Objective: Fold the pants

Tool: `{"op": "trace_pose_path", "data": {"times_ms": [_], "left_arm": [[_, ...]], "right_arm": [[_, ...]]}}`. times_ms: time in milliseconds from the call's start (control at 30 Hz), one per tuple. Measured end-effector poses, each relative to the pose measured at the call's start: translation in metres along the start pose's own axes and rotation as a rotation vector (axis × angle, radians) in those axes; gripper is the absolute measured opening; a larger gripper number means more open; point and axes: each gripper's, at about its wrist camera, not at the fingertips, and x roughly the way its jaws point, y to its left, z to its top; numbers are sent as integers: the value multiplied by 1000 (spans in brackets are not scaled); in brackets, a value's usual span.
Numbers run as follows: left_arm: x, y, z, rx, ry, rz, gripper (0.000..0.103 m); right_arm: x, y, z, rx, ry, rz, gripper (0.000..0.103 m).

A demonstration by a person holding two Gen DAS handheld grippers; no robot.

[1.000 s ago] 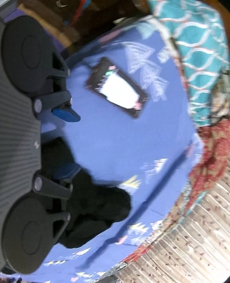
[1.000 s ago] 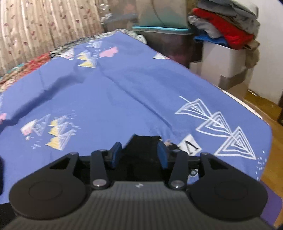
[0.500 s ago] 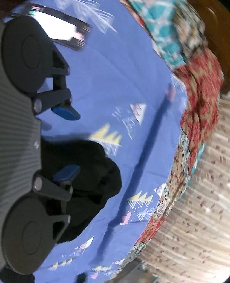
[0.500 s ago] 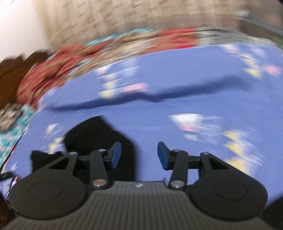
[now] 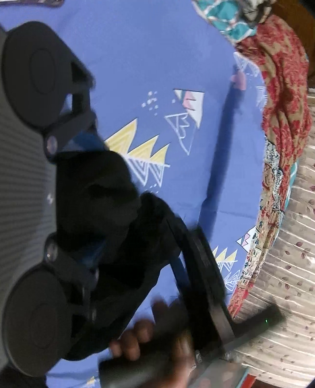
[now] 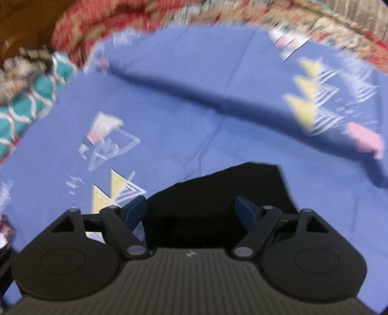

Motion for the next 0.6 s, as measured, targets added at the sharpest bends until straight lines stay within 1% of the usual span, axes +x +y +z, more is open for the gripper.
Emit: {"op": "trace_pose_path", "data": {"times_ms": [33, 67, 100, 133, 167, 200, 233, 300, 333, 433, 500, 533, 600], "left_arm": [[-1, 1, -1, -11, -4, 2, 51], [-2, 1, -3, -18, -10, 5, 42], [-3, 2, -4, -24, -15, 6, 39], [-6, 2, -6, -29, -25, 9, 33], [-8, 2, -6, -32, -34, 11, 26], [-11, 1, -6, -36, -42, 13, 26], [-13, 2, -6, -44, -51, 17, 23], [-18, 2, -3, -61, -65, 27, 19], [-22, 3, -1, -71, -76, 31, 18], [-45, 9, 3, -109, -147, 50, 17], [-64, 18, 3, -160, -195, 63, 17], [-72, 23, 2, -189, -211, 67, 17], [-87, 31, -2, -232, -234, 78, 17]], "right_arm": [[13, 4, -1, -6, 21, -29, 81], [24, 4, -5, -10, 36, -60, 74], [30, 3, -10, -10, 37, -86, 64], [30, 2, -12, -12, 20, -117, 38], [23, -1, -15, -6, -13, -131, 8], [15, -7, -15, 18, -30, -115, 9], [3, -15, -16, 50, -58, -124, 9], [-32, -36, -15, 92, -144, -177, 9], [-53, -52, -14, 134, -191, -191, 9], [-134, -119, -23, 334, -355, -226, 8], [-195, -166, -46, 461, -461, -269, 8], [-219, -182, -60, 516, -500, -290, 8], [-278, -225, -106, 649, -586, -351, 8]]}}
